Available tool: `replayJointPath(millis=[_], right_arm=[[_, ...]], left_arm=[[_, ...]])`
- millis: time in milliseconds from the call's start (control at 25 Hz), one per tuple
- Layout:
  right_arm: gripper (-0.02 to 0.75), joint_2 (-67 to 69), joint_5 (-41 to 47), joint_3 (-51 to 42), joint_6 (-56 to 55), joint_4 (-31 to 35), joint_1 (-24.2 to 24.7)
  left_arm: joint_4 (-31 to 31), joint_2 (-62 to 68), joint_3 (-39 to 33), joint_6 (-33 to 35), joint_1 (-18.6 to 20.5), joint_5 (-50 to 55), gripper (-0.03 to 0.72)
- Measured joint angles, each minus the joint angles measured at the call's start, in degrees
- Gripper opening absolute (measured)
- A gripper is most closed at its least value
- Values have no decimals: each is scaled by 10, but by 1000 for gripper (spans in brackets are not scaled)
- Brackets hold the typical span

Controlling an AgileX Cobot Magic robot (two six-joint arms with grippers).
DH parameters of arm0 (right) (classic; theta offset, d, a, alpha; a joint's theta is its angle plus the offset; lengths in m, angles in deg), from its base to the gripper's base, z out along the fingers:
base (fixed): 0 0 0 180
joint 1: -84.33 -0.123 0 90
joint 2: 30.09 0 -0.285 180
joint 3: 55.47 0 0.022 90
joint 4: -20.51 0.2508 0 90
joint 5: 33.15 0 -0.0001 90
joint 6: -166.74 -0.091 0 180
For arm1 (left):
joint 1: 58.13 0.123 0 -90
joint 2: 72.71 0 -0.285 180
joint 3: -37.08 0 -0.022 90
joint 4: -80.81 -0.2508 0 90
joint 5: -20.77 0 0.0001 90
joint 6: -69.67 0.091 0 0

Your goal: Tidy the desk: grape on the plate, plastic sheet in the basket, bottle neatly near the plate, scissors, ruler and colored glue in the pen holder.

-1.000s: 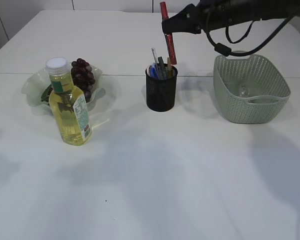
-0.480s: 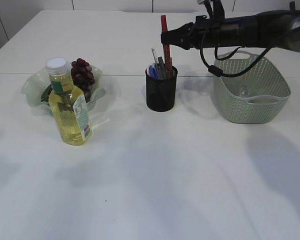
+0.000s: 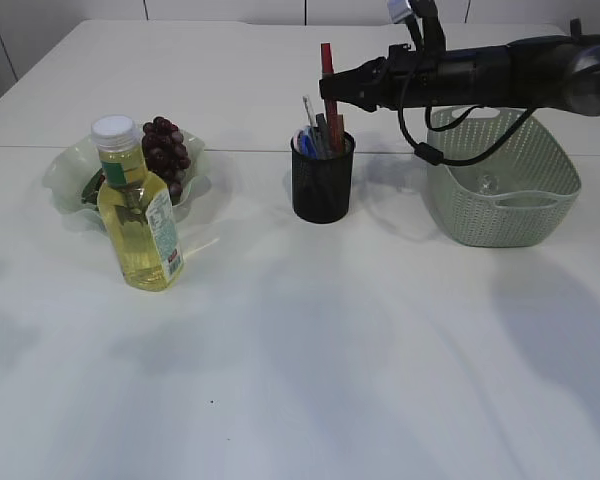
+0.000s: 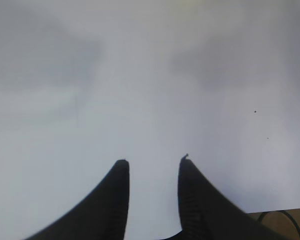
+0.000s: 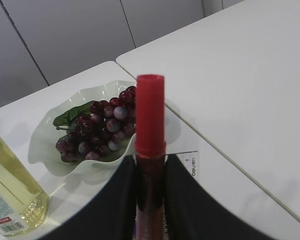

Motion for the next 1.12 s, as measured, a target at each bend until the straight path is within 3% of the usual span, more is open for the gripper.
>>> replayJointPath(millis=[240,400,560,640,880,1120], right_arm=[[261,0,14,0,1,0,0],[270,0,16,0,-3,18,0],[271,-4,16,0,-81,36,2],[271,-20,14,0,-161,-24,3],[272,-124,71,0,-476,-406,4],[272,-205,137,0,-718,-615,4]], left_arm=[[0,0,0,0,0,0,246],[0,0,0,0,0,0,246],[0,0,0,0,0,0,246],[0,0,0,0,0,0,246],[0,0,0,0,0,-1,246],[0,0,0,0,0,-19,246]])
